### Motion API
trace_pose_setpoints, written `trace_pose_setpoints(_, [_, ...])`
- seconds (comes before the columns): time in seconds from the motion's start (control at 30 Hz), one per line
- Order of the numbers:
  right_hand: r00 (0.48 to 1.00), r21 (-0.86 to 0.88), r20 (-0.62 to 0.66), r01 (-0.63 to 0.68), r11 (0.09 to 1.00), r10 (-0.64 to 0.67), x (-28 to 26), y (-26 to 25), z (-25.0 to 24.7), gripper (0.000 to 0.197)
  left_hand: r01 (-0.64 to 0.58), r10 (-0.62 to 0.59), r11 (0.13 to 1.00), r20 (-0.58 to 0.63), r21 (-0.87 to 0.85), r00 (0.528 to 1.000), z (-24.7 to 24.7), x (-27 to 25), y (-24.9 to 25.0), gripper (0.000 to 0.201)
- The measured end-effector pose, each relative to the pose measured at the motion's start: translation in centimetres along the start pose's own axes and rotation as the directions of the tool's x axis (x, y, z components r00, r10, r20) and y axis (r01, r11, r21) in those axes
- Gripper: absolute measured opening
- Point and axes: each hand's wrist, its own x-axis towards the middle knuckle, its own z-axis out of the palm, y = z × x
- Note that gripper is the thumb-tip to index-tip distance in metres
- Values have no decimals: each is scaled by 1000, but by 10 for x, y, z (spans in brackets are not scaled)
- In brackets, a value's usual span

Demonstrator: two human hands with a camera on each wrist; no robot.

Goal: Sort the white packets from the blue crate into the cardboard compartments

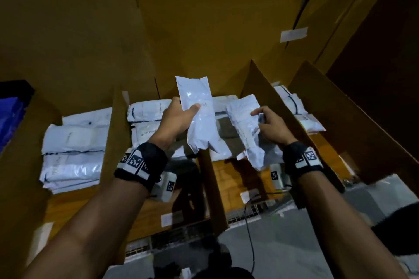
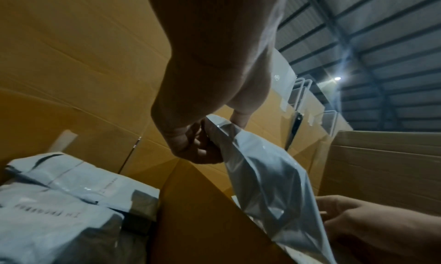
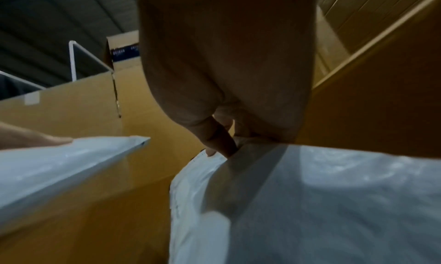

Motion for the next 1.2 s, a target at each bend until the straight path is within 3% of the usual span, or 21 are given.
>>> trace_pose_setpoints(0.23, [944,-199,302,201,959,-135,85,1,29,51,53,-58,998,-161,-38,985,9,4,-13,41])
trace_pose_setpoints(0.37, [891,-330,416,332,884,-179,124,-5,50,55,63,-75,995,-156,-79,985,10,1,-15,57])
trace_pose_setpoints(0.53, [845,-444,502,437,782,-187,146,0,77,48,111,-117,993,-175,-45,977,8,-1,-13,54])
trace_pose_setpoints(0.97, [865,-594,402,497,633,-301,172,9,99,41,138,-146,989,-162,-58,976,15,10,-16,57])
trace_pose_setpoints(1.1, [879,-632,290,472,614,-377,158,28,107,55,148,-156,987,-151,-67,976,15,11,-20,55])
trace_pose_setpoints(1.2, [945,-638,221,328,697,-242,149,44,112,75,160,-171,983,-133,-92,976,14,9,-23,55])
